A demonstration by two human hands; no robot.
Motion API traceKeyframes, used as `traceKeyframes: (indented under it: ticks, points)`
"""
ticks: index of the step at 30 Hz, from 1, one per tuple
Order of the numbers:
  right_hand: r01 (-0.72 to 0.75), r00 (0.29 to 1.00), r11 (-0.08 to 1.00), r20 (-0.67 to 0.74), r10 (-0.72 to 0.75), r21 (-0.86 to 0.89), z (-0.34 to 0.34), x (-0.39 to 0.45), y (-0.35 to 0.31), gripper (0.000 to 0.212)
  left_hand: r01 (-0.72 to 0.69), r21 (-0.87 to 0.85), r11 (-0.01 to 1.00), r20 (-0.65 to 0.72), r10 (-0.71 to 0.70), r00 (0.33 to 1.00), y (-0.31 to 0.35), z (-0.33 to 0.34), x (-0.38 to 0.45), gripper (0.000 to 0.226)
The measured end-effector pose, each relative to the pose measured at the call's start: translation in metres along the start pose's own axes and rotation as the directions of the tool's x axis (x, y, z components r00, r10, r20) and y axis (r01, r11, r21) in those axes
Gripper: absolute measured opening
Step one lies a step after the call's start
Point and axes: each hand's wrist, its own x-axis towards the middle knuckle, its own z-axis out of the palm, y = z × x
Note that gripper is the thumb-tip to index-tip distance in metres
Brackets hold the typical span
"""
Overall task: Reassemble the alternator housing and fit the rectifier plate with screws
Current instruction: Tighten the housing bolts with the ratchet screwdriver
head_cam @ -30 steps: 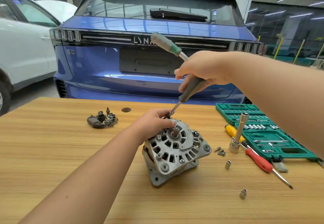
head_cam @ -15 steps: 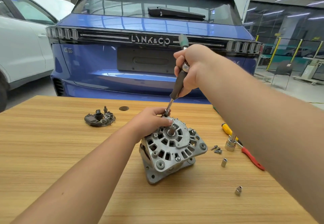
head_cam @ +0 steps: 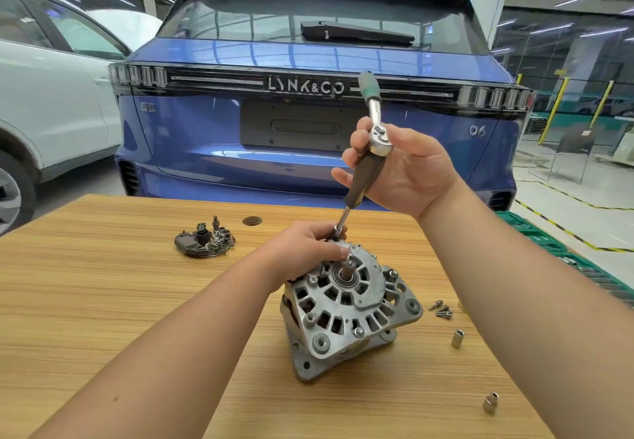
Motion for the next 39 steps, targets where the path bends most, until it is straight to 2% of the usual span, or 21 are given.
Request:
traceKeyframes:
  ticks: [2,6,10,14,17,19,20,22,24,25,27,29,30,33,36,39]
  points:
    - [0.049,0.995,0.996,0.088,-0.055,0.075,-0.008,0.001,0.007,0.052,0.012,-0.007,1.000,0.017,-0.011,1.000,-0.001,-0.001,0.003,0.030]
    - [0.112,0.984,0.981,0.117,-0.131,0.161,-0.017,0.006,0.015,0.041,0.011,-0.016,1.000,0.088,-0.010,0.996,-0.003,-0.005,0.008,0.032]
    - [0.144,0.979,0.982,0.125,-0.160,0.123,-0.012,0.010,0.015,0.036,0.015,-0.006,1.000,0.135,-0.014,0.991,-0.004,-0.009,0.013,0.036]
    - [0.218,0.975,0.970,0.026,-0.222,0.107,0.000,0.010,0.016,0.036,0.020,-0.007,1.000,0.150,-0.019,0.989,-0.004,-0.011,0.017,0.039]
    - [0.297,0.947,0.955,-0.131,-0.293,0.009,0.009,0.005,0.022,0.033,0.022,-0.001,1.000,0.146,-0.021,0.989,-0.005,-0.011,0.017,0.040]
    - [0.390,0.881,0.912,-0.237,-0.409,-0.127,0.020,0.002,0.030,0.029,0.028,-0.020,0.999,0.143,-0.025,0.989,-0.005,-0.011,0.017,0.040]
    - [0.452,0.820,0.868,-0.289,-0.495,-0.206,0.026,0.002,0.036,0.031,0.031,-0.028,0.999,0.148,-0.026,0.989,-0.005,-0.011,0.017,0.041]
    - [0.553,0.654,0.754,-0.376,-0.657,-0.354,0.037,0.003,0.051,0.032,0.008,-0.037,0.999,0.172,-0.002,0.985,-0.005,-0.011,0.017,0.043]
    - [0.591,0.485,0.619,-0.385,-0.785,-0.517,0.044,0.004,0.065,0.035,-0.025,-0.055,0.998,0.192,0.035,0.981,-0.006,-0.011,0.016,0.040]
    - [0.591,0.425,0.559,-0.364,-0.829,-0.582,0.045,0.005,0.069,0.036,-0.030,-0.071,0.997,0.197,0.044,0.979,-0.005,-0.011,0.015,0.038]
    - [0.593,0.381,0.501,-0.328,-0.864,-0.630,0.046,0.005,0.072,0.035,-0.023,-0.084,0.996,0.201,0.039,0.979,-0.005,-0.011,0.014,0.039]
    - [0.604,0.418,0.532,-0.333,-0.845,-0.593,0.044,0.003,0.068,0.033,-0.014,-0.061,0.998,0.197,0.026,0.980,-0.006,-0.010,0.015,0.042]
    - [0.607,0.466,0.582,-0.351,-0.812,-0.541,0.042,0.002,0.065,0.030,-0.006,-0.050,0.999,0.183,0.015,0.983,-0.006,-0.010,0.015,0.043]
    - [0.518,0.711,0.790,-0.350,-0.611,-0.327,0.037,-0.002,0.050,0.003,0.017,-0.047,0.999,0.122,-0.011,0.992,-0.006,-0.007,0.014,0.042]
    - [0.344,0.873,0.911,-0.280,-0.400,-0.228,0.028,-0.005,0.038,0.027,0.022,-0.050,0.998,0.087,-0.017,0.996,-0.005,-0.005,0.012,0.036]
    - [0.223,0.934,0.959,-0.242,-0.262,-0.174,0.022,0.000,0.027,0.044,0.015,-0.088,0.996,0.082,-0.008,0.997,-0.004,-0.005,0.011,0.034]
